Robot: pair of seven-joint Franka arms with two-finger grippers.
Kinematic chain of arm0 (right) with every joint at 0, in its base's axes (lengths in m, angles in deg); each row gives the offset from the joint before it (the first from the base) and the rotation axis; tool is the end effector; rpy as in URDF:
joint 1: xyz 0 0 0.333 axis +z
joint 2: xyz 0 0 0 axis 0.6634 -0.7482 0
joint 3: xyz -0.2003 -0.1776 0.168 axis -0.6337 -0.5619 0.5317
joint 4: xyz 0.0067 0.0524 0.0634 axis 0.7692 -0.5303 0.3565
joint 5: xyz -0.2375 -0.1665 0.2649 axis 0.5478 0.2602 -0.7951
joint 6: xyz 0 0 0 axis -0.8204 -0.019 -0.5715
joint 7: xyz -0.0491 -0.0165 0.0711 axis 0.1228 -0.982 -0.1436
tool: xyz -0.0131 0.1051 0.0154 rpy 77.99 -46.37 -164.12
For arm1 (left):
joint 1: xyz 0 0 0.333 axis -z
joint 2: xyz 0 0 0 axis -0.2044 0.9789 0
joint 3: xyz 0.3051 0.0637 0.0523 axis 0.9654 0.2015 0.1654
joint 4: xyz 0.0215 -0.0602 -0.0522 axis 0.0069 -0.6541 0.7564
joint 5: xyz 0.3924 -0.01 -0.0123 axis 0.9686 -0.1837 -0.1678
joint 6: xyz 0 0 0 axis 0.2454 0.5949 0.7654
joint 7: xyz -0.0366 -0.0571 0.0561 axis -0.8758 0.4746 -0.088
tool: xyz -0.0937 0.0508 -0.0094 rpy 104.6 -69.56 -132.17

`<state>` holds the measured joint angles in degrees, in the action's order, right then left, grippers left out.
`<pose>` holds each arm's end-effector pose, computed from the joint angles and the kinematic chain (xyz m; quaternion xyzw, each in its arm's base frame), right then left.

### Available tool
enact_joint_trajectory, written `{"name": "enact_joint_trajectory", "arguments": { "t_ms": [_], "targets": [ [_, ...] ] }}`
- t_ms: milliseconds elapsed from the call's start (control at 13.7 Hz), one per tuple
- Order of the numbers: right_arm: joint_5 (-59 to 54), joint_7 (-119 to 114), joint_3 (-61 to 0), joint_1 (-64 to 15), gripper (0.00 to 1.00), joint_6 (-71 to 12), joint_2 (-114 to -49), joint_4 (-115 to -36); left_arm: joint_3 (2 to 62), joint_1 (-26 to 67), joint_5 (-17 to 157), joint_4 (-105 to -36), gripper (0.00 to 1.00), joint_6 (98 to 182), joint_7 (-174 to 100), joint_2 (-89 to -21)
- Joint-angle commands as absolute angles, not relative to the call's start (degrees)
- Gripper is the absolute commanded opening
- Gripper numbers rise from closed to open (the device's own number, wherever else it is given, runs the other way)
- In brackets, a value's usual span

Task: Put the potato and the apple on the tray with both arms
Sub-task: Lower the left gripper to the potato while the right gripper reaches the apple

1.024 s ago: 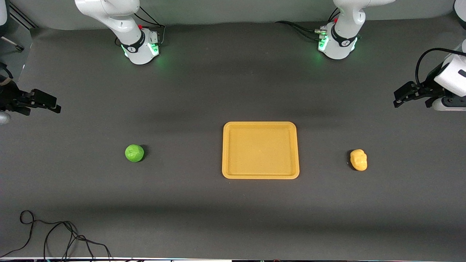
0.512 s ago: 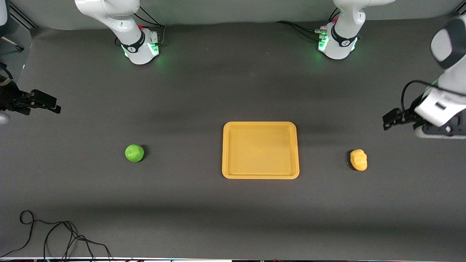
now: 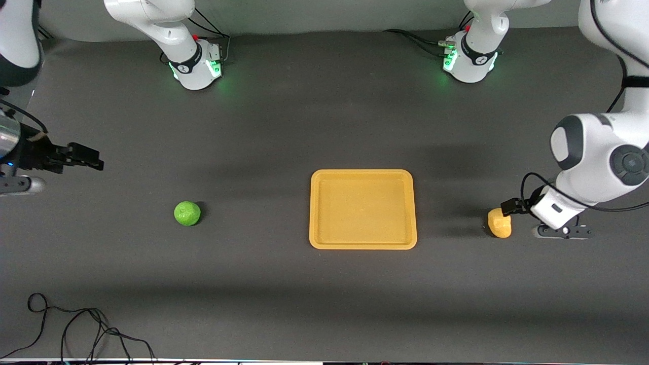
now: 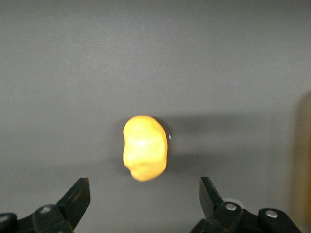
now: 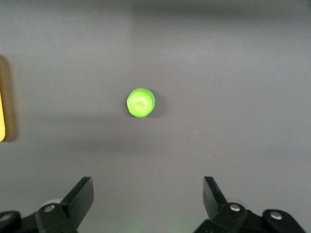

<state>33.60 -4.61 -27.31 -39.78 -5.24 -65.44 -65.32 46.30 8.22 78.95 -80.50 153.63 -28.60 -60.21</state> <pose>0.5915 -0.0037 0.5589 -0.9986 -0.0211 0.0480 0.0061 0.6219 -0.0003 0.3096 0.9998 -0.0152 0.0038 0.0114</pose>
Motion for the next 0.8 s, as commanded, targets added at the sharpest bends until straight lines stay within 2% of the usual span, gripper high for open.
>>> {"name": "enact_joint_trajectory", "arguments": {
  "t_ms": [0, 366, 585, 659, 732],
  "targets": [
    [33.9, -5.3, -27.3, -38.8, 1.0, -12.0, -65.3, -72.5, 46.6, 8.8, 80.1, -80.4, 1.0, 157.5, -28.3, -56.8],
    [33.7, -5.6, -27.3, -36.8, 1.0, -28.3, -68.3, -86.5, 46.6, 8.5, 84.2, -83.7, 1.0, 166.6, -29.5, -51.8],
    [33.7, -11.1, -27.4, -33.7, 1.0, -37.4, -71.2, -91.6, 46.6, 8.2, 84.2, -83.7, 1.0, 167.3, -29.4, -50.2],
    [33.6, -13.0, -27.4, -32.4, 1.0, -38.8, -73.3, -91.5, 46.6, 8.3, 84.2, -83.7, 0.94, 167.3, -29.4, -49.8],
    [33.6, -13.3, -27.4, -31.5, 1.0, -40.3, -74.8, -91.4, 46.6, 8.2, 84.2, -83.7, 0.83, 167.2, -29.5, -49.8]
  ]
}}
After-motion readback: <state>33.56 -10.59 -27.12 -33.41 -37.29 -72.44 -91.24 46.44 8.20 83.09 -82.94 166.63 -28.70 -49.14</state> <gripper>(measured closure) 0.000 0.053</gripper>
